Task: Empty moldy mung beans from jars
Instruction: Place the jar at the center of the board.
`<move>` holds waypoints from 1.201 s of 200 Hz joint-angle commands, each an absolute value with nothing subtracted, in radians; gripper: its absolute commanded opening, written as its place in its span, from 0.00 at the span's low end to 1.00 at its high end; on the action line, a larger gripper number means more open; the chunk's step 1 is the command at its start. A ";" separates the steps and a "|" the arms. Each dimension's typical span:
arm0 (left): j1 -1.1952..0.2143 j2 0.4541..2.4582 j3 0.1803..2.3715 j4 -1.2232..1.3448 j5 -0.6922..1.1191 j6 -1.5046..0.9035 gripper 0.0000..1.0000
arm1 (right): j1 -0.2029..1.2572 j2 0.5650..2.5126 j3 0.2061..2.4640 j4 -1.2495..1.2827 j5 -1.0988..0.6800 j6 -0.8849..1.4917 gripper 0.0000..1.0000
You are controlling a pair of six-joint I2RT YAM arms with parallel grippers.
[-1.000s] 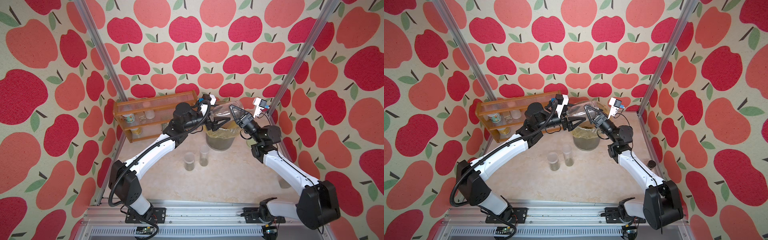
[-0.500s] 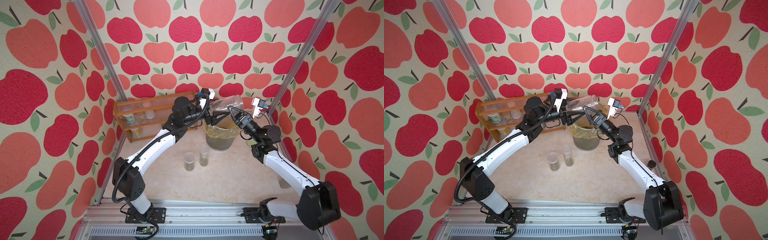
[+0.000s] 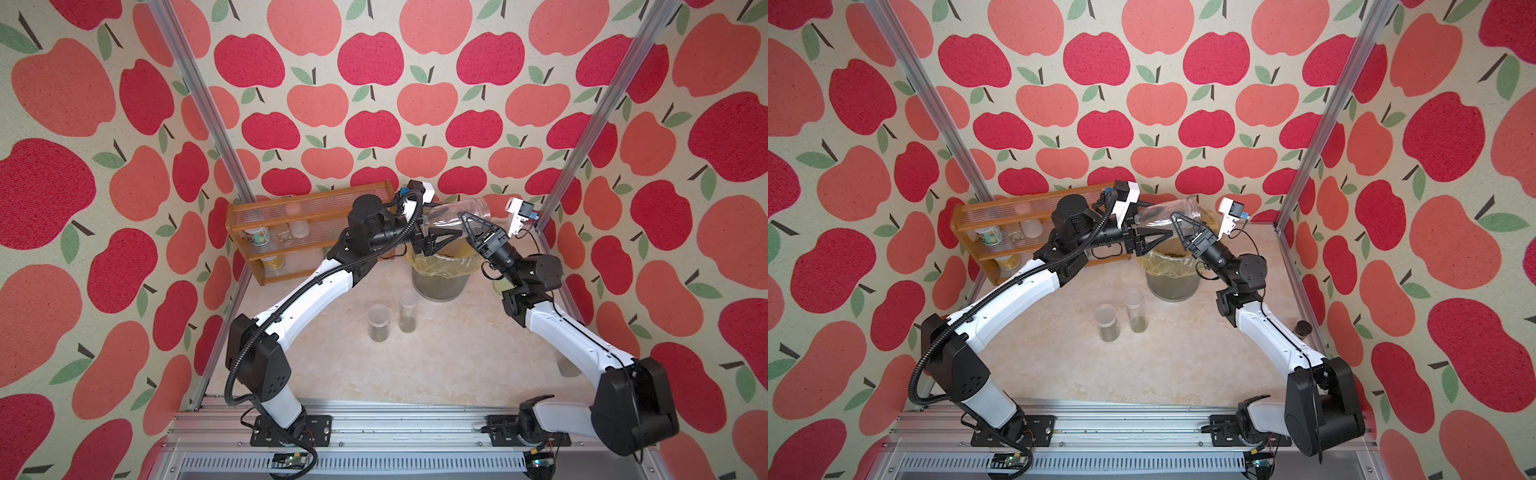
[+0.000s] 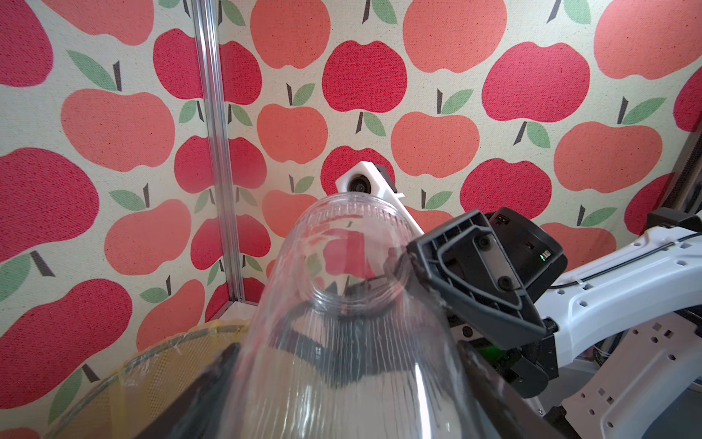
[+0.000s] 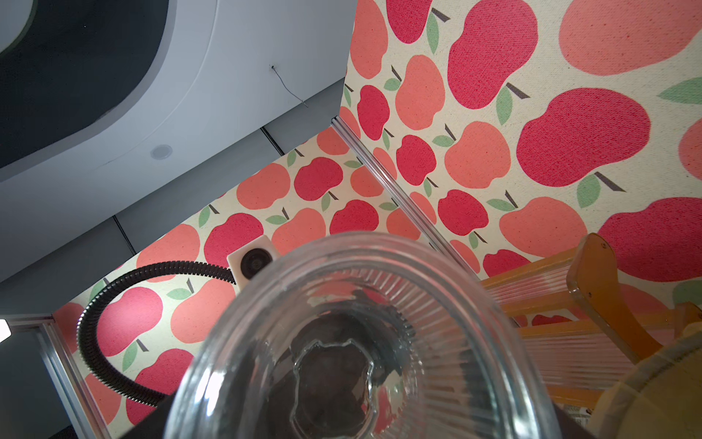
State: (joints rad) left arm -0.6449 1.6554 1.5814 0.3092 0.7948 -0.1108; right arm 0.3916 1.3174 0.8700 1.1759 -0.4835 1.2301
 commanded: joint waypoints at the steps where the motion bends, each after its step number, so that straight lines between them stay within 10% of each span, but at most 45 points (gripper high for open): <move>1: -0.647 1.642 1.598 0.359 0.823 -0.090 0.34 | 0.385 1.328 0.860 1.224 -0.471 1.263 0.92; 163: -0.641 1.678 1.655 0.270 0.875 -0.052 0.36 | 0.396 1.240 0.891 0.986 -0.531 1.092 0.64; 202: -0.644 1.664 1.625 0.294 0.832 -0.059 0.54 | 0.396 1.225 0.918 0.920 -0.528 1.057 0.62; 217: -0.645 1.661 1.624 0.279 0.817 -0.045 0.99 | 0.395 1.214 0.919 0.891 -0.510 1.052 0.61; 240: -0.643 1.664 1.635 0.251 0.783 -0.012 1.00 | 0.390 1.204 0.920 0.851 -0.494 1.033 0.59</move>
